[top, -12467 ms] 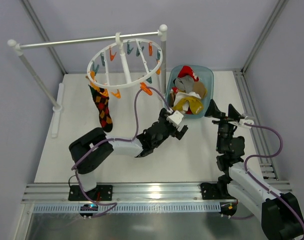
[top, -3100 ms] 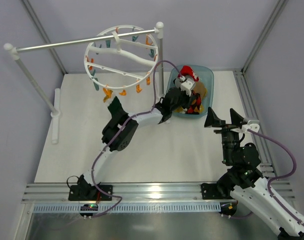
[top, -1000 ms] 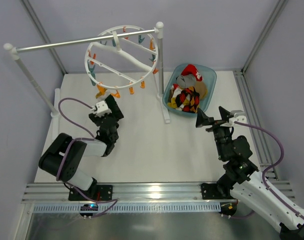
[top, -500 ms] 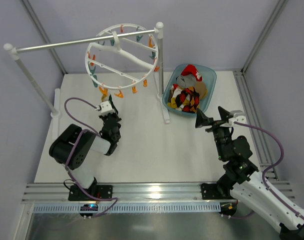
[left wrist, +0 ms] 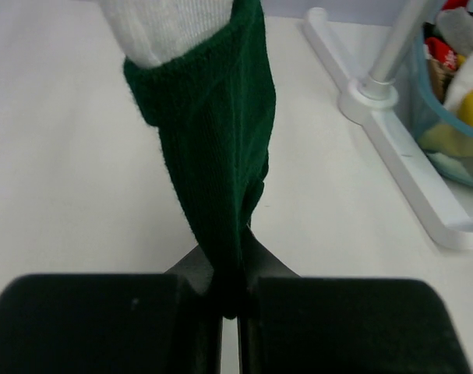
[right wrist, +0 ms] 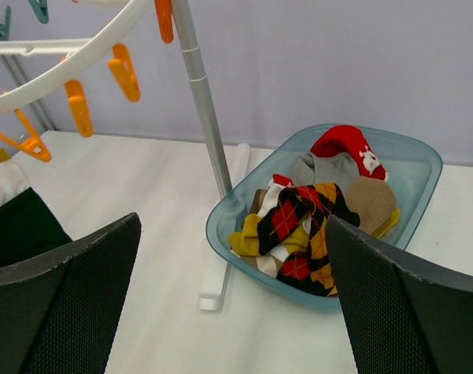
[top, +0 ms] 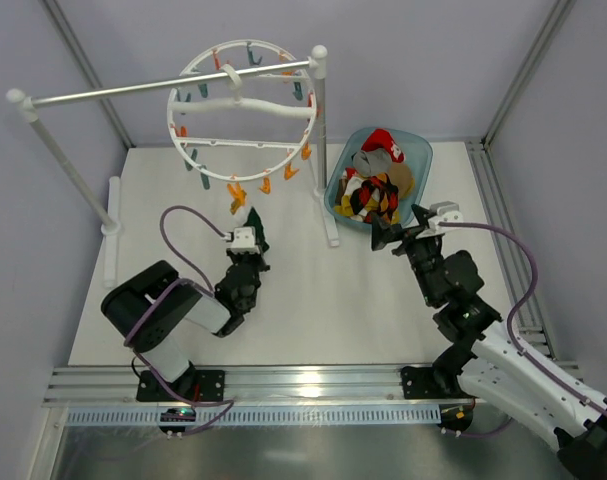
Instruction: Remove the socks clipped to the hanger
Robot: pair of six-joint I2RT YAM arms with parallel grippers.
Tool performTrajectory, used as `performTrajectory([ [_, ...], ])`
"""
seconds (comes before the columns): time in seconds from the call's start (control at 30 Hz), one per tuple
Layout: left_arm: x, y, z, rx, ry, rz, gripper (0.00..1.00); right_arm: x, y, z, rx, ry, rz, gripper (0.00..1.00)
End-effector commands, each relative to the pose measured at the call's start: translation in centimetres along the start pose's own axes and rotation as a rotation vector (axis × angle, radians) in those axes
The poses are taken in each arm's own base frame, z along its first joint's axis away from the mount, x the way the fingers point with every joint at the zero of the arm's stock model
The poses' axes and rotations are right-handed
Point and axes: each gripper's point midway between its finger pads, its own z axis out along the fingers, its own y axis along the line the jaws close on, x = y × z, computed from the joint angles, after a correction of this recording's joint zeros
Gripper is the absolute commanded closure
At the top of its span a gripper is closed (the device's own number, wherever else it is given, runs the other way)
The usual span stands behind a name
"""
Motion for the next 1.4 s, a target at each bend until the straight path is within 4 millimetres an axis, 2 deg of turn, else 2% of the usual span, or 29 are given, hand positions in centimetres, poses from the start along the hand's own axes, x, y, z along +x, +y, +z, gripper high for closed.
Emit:
performTrajectory([
  [0.0,-5.9,-3.5,-0.5,0.072,-0.201,-0.136,1.0,-2.3,2.0,1.6,-0.066,-0.049,0.04,0.0],
  [0.23,-5.7,-8.6,-2.4,0.167,-0.195,-0.086,1.0,-0.8,6.6,4.5,-0.194,0.006,-0.006,0.0],
  [0.4,-5.5,-10.8,-2.9,0.176,-0.201,-0.011,1.0,-0.5,11.8,5.1,-0.276,0.033,-0.127,0.0],
  [0.43,-5.4,-11.0,-2.9,0.177,-0.201,-0.003,1.0,-1.4,12.4,5.6,-0.281,0.022,-0.129,0.0],
  [0.47,-5.2,-11.2,-3.1,0.174,-0.198,0.015,1.0,-0.6,13.2,6.0,-0.291,0.043,-0.141,0.0],
  [0.5,-5.3,-11.4,-3.1,0.171,-0.2,0.02,1.0,-0.6,13.7,6.2,-0.302,0.046,-0.15,0.0],
  [0.6,-5.1,-11.9,-3.2,0.165,-0.198,0.048,1.0,-1.7,15.9,7.7,-0.347,0.058,-0.173,0.02],
  [0.7,-4.7,-12.1,-3.2,0.158,-0.194,0.077,1.0,-0.2,17.6,8.5,-0.39,0.113,-0.227,0.05],
  [0.73,-4.6,-12.1,-3.3,0.158,-0.194,0.08,1.0,-1.0,18.2,8.8,-0.401,0.1,-0.23,0.06],
  [0.8,-4.6,-12.2,-3.4,0.164,-0.194,0.083,1.0,-0.8,19.3,9.7,-0.417,0.111,-0.244,0.07],
  [0.97,-4.3,-12.2,-3.7,0.185,-0.189,0.097,1.0,1.3,20.7,11.4,-0.426,0.178,-0.305,0.1],
  [1.0,-4.3,-12.2,-3.7,0.186,-0.189,0.097,1.0,0.6,21.2,11.9,-0.43,0.168,-0.299,0.1],
  [1.03,-4.2,-12.2,-3.7,0.188,-0.188,0.103,1.0,2.1,21.5,12.2,-0.438,0.205,-0.316,0.11],
  [1.1,-4.1,-12.1,-3.8,0.188,-0.186,0.107,1.0,2.0,22.3,12.8,-0.45,0.21,-0.312,0.13],
  [1.13,-4.1,-12.1,-3.8,0.189,-0.186,0.11,1.0,2.9,22.5,12.9,-0.456,0.232,-0.322,0.13],
  [1.2,-3.9,-12.1,-3.8,0.191,-0.183,0.114,1.0,2.8,23.0,13.3,-0.458,0.234,-0.325,0.14],
  [1.37,-3.8,-12.4,-3.8,0.202,-0.182,0.114,1.0,4.2,23.7,13.5,-0.473,0.282,-0.338,0.2],
])
